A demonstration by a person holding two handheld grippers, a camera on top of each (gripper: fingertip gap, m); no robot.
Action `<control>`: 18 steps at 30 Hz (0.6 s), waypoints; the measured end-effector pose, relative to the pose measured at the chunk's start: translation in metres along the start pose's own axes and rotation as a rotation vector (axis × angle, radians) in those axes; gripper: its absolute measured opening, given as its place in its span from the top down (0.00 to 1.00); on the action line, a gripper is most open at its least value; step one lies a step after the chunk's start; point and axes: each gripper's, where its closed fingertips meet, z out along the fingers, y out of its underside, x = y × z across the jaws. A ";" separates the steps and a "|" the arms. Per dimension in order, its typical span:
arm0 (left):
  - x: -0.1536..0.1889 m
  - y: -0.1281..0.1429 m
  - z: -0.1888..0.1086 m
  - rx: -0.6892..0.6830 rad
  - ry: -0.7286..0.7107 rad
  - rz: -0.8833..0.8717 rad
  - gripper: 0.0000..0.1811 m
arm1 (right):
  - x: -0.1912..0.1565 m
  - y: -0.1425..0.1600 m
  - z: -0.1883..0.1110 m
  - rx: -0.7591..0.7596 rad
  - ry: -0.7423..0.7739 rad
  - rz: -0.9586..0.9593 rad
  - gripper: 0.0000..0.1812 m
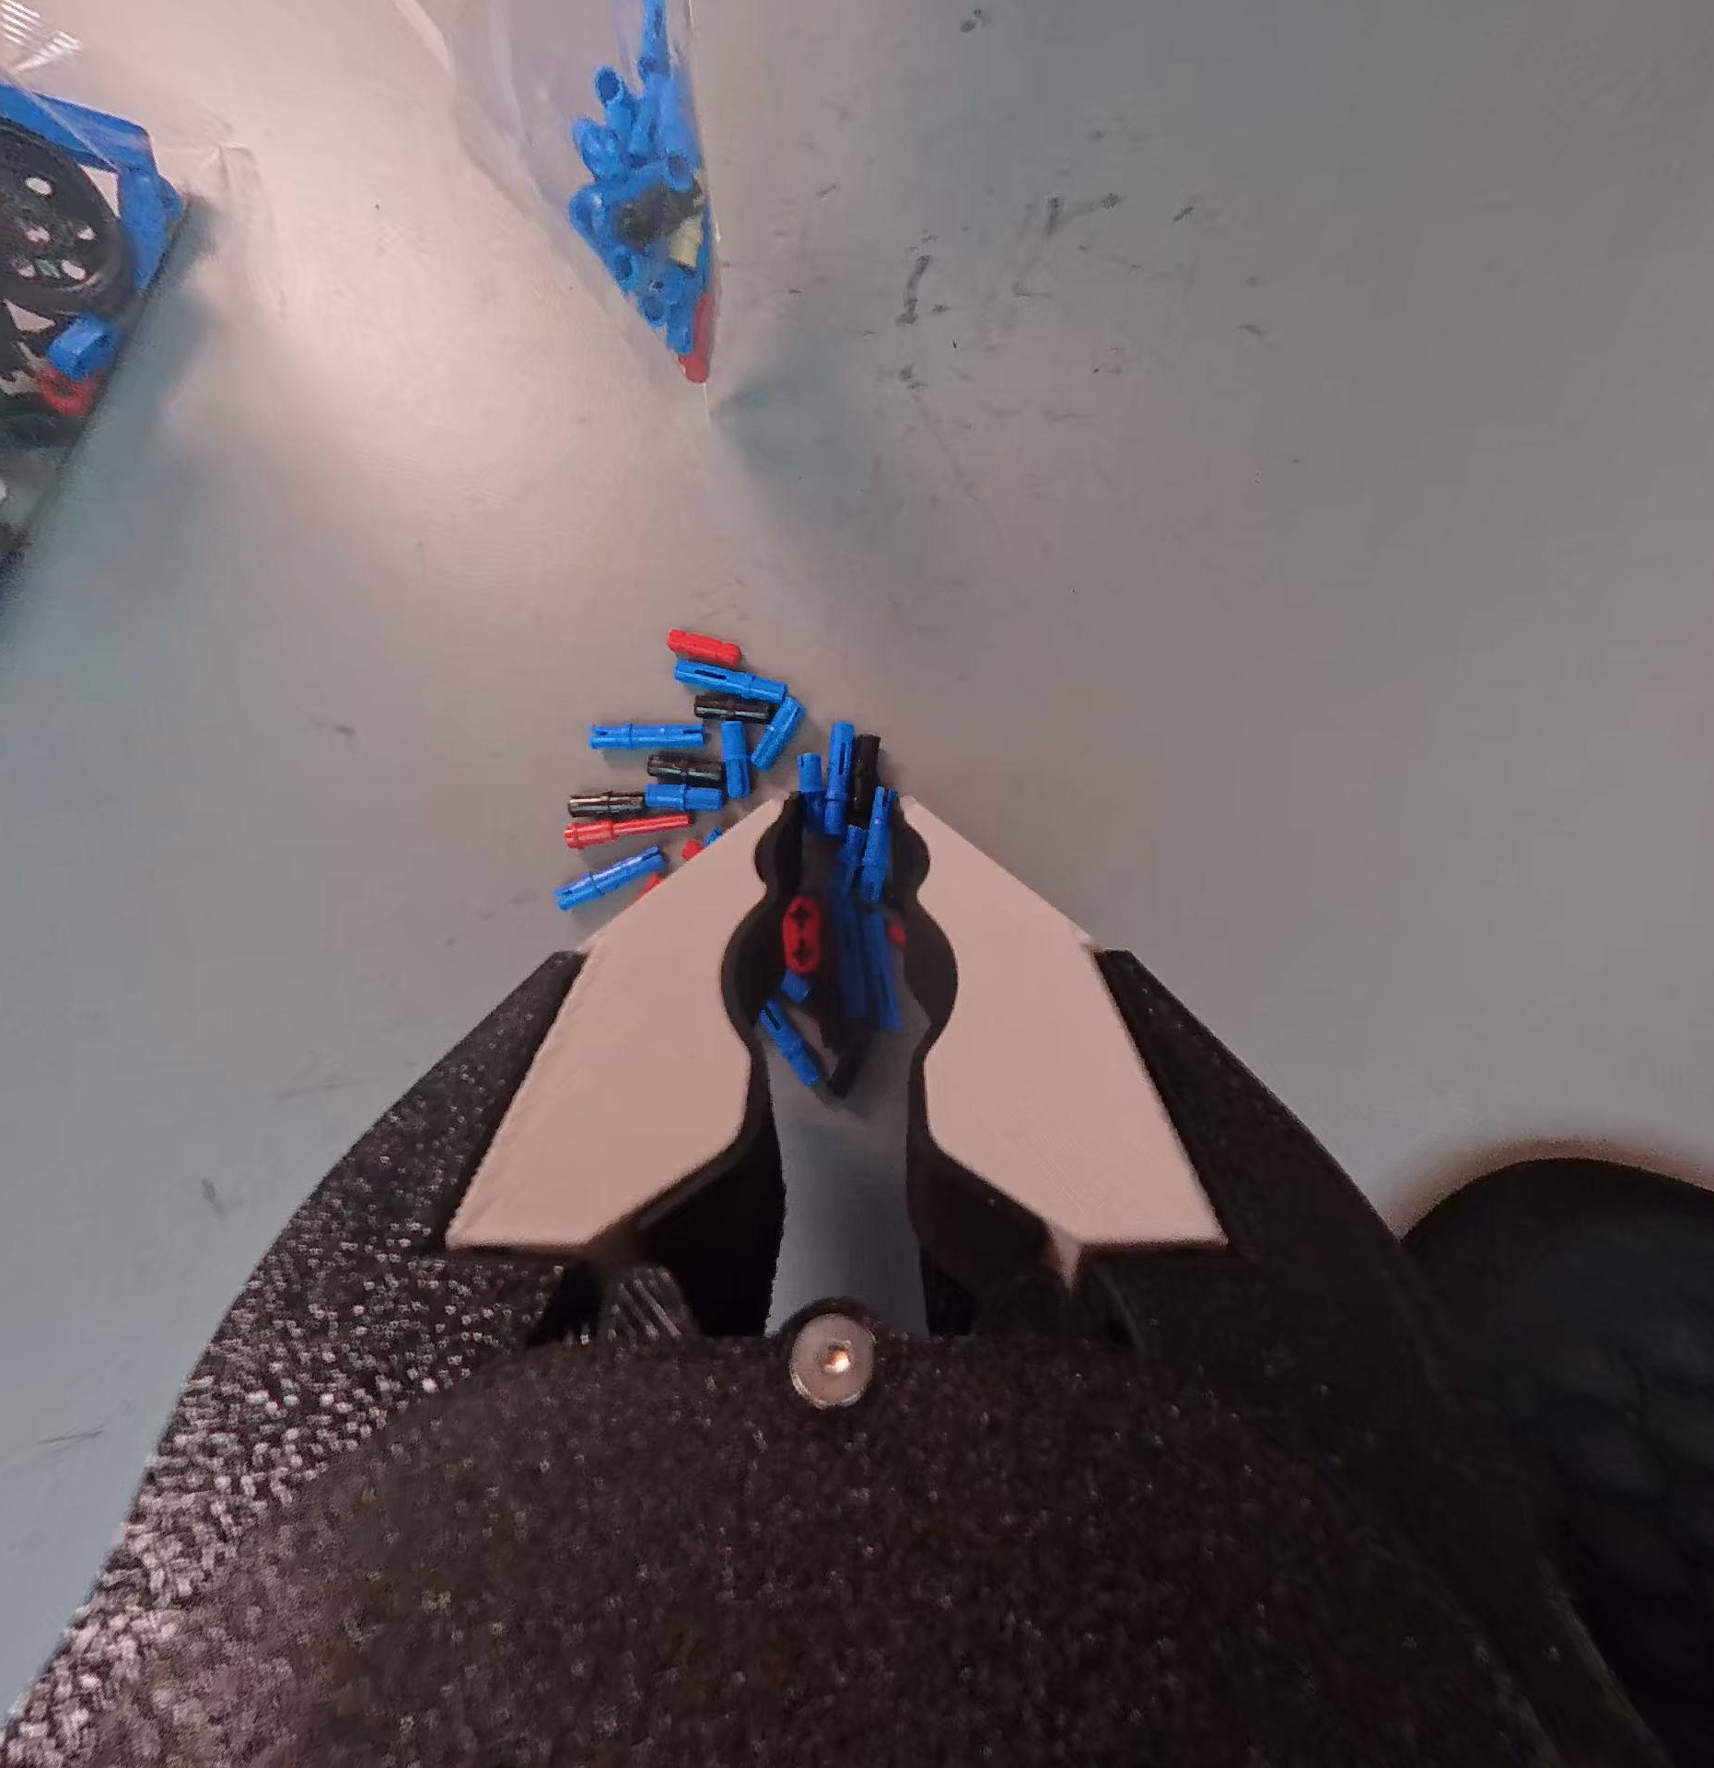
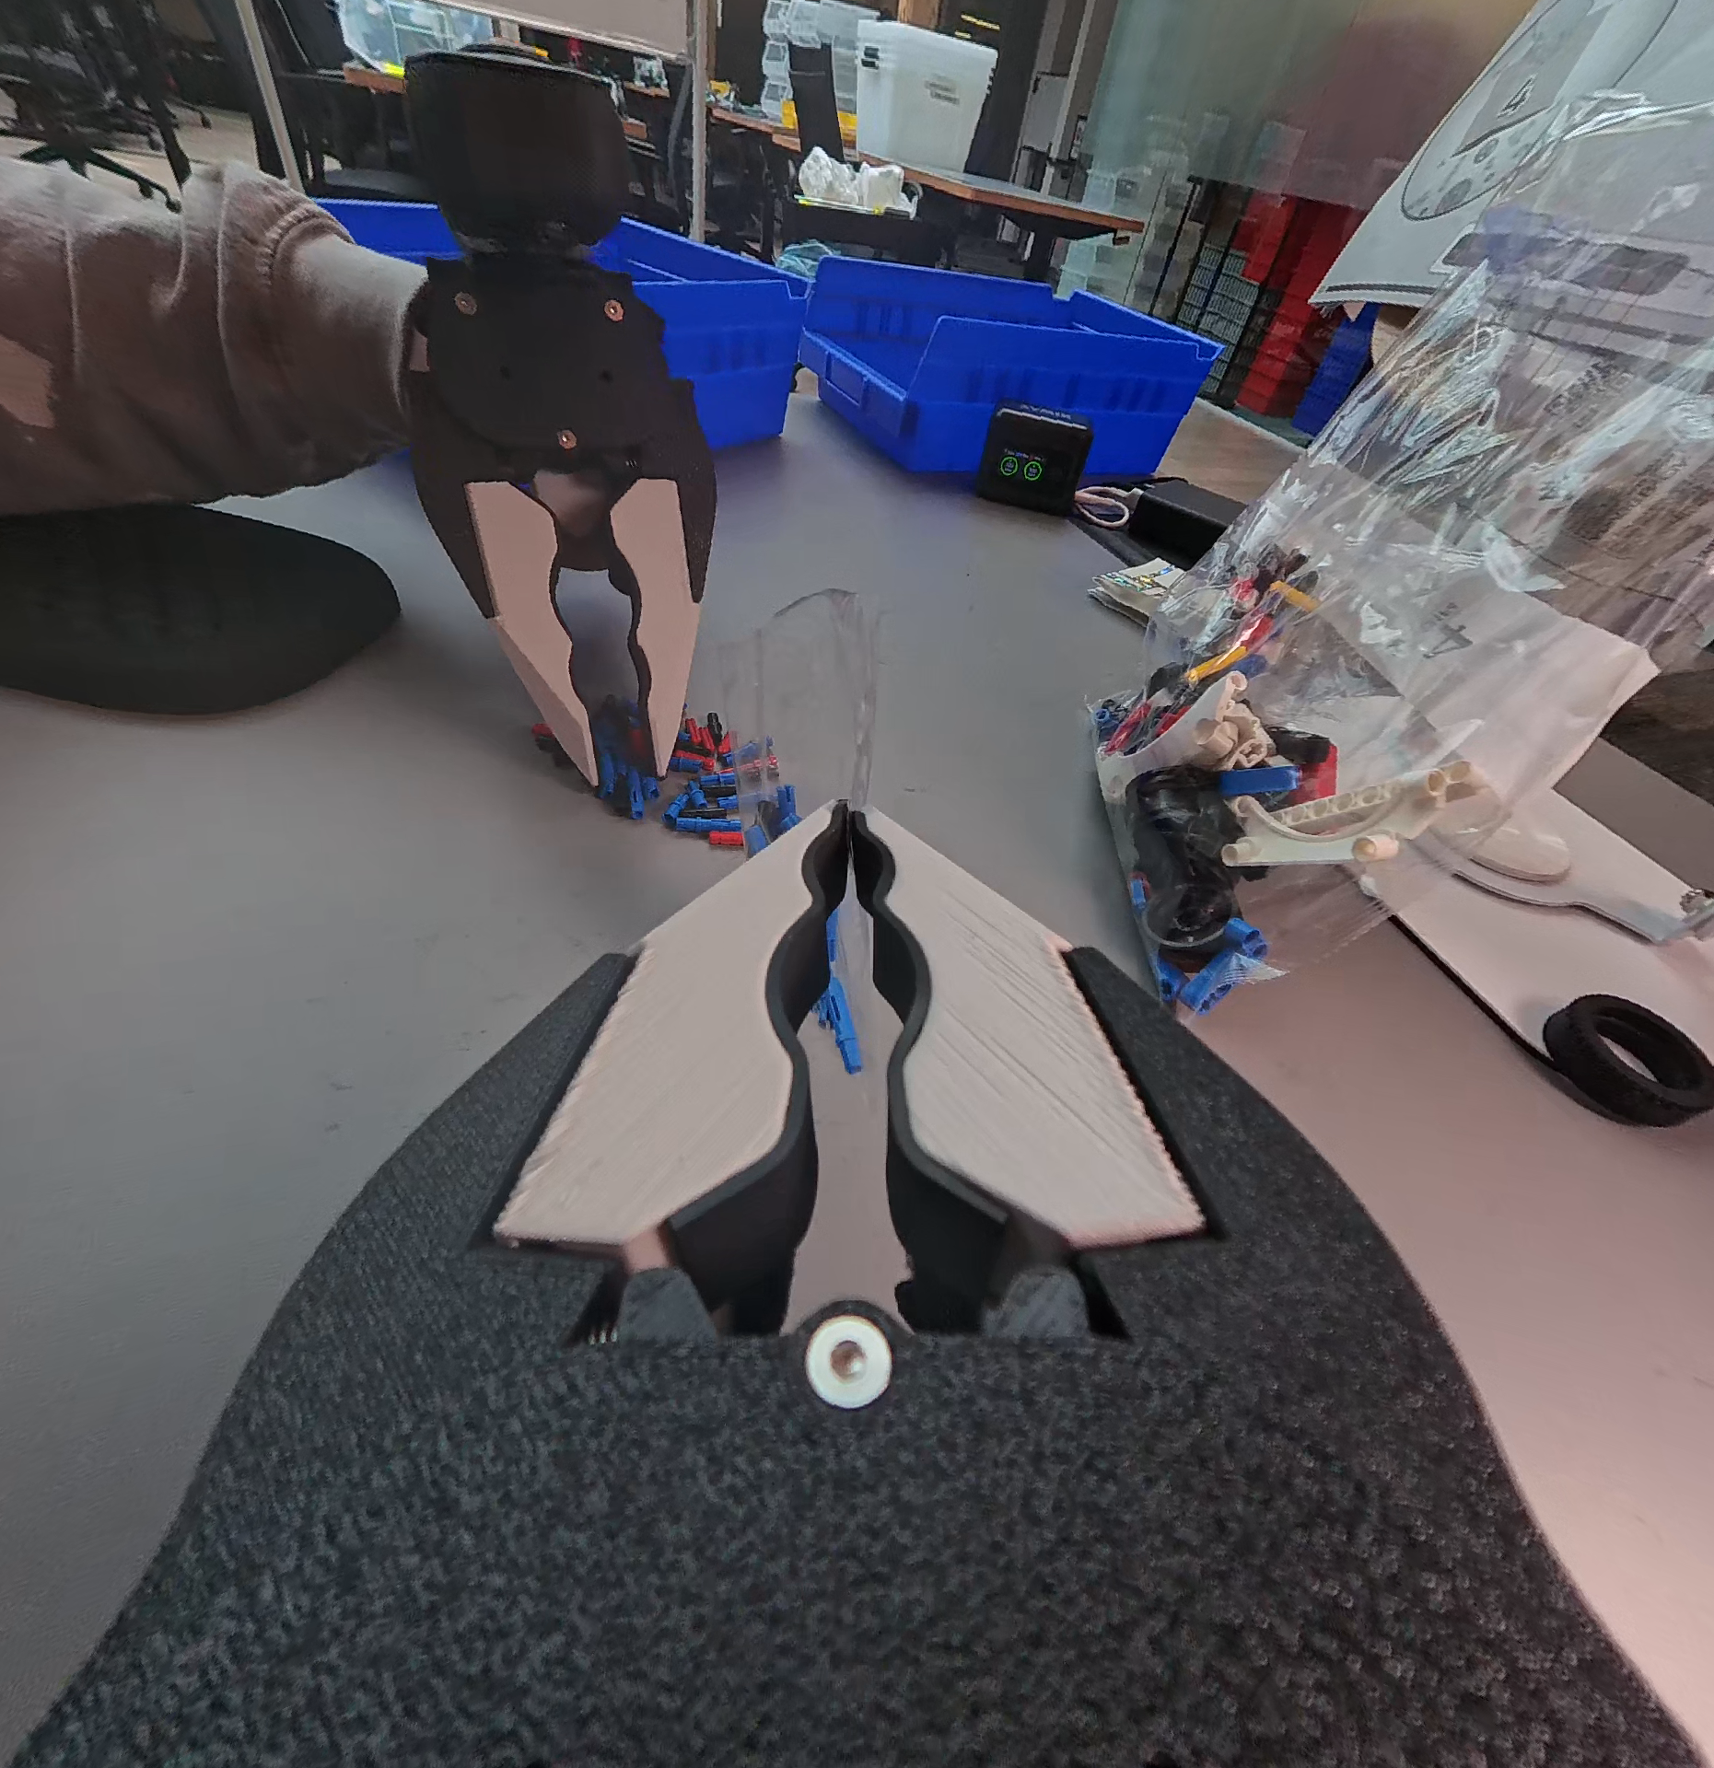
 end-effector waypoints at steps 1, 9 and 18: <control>0.001 -0.002 -0.001 0.020 0.002 -0.002 0.95 | 0.000 0.000 0.000 0.000 0.000 0.000 1.00; -0.002 0.001 -0.004 0.033 -0.017 -0.010 0.95 | 0.000 0.000 0.000 -0.002 0.002 -0.003 1.00; -0.020 -0.071 -0.050 0.329 -0.123 0.010 0.96 | -0.003 0.001 0.002 -0.007 -0.005 -0.025 1.00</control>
